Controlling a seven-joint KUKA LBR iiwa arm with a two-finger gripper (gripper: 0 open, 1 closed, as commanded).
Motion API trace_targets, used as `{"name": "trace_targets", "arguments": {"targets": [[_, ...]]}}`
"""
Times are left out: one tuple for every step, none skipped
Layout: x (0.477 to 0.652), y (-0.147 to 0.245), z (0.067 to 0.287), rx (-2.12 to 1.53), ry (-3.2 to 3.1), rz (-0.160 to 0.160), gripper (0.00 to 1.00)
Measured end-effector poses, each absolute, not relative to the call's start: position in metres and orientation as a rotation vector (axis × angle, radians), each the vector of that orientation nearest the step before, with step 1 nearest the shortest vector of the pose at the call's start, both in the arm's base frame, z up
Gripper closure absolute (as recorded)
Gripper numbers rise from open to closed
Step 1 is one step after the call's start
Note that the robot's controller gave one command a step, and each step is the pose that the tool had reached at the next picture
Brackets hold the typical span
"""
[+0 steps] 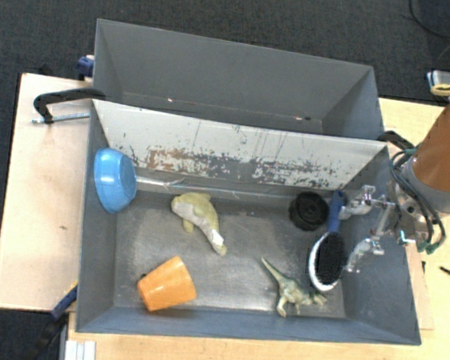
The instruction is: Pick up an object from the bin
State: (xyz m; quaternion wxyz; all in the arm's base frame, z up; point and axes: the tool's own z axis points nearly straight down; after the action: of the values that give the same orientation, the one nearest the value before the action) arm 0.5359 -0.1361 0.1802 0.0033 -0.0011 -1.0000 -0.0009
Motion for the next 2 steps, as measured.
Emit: {"name": "trace_targets", "arguments": {"targets": [[0.556,-0.106,0.087,0.068,-3.151,0.003,0.00],[0.599,-0.132,0.132,0.507,-3.105,0.001,0.00]]}}
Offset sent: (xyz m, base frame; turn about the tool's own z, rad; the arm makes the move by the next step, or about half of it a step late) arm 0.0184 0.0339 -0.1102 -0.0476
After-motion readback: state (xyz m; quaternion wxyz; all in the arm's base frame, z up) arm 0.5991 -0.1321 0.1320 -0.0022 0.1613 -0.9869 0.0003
